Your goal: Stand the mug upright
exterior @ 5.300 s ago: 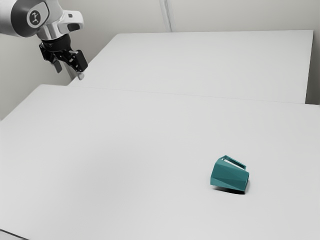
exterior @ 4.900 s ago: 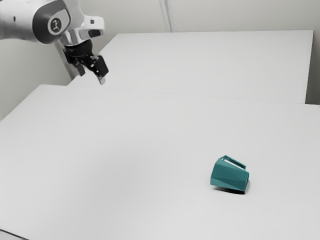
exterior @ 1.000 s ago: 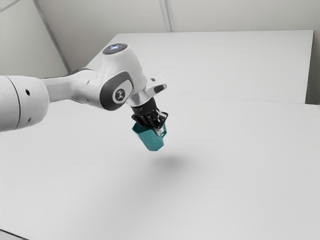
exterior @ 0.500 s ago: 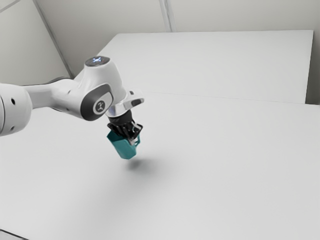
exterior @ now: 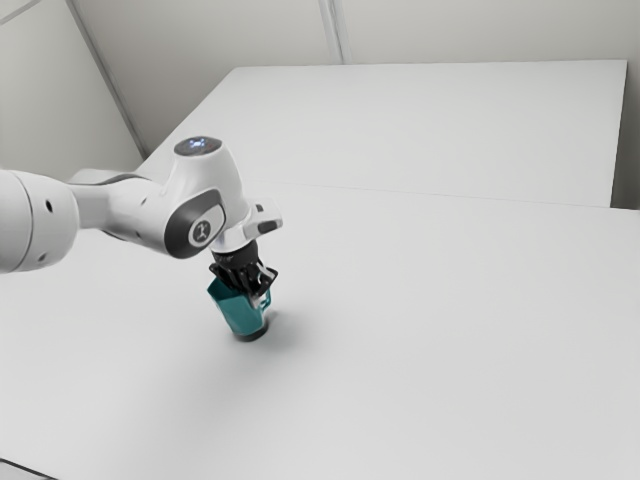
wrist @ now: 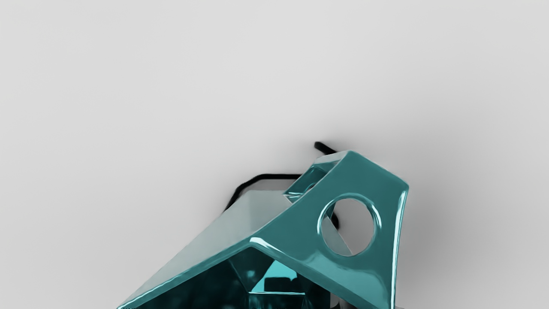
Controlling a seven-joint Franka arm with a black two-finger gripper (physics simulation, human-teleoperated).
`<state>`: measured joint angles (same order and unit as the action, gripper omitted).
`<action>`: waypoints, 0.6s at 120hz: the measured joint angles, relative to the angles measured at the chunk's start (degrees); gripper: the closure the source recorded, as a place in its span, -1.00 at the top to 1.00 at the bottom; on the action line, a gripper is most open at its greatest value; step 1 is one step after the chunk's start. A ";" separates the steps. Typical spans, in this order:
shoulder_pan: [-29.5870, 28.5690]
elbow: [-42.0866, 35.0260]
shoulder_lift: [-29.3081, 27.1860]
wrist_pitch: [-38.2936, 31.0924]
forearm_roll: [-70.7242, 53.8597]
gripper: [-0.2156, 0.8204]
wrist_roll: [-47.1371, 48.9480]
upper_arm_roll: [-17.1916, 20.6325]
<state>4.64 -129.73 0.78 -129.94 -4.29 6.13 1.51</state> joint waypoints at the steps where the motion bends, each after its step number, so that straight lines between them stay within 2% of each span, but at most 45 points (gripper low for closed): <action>1: -0.03 -0.03 0.05 -0.07 0.00 -0.93 -0.02 0.00; 23: -0.09 -0.19 1.07 -1.27 -0.02 -0.93 -0.38 0.04; 48: 1.19 -0.53 0.41 -1.37 0.19 -0.08 -0.89 0.07; 59: 1.74 -0.49 -0.48 -1.29 0.22 0.15 -1.12 0.07; 72: 2.31 -0.47 -2.48 -0.80 0.24 0.33 -1.37 0.07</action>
<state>6.95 -130.20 -1.70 -130.73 -4.05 4.76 1.58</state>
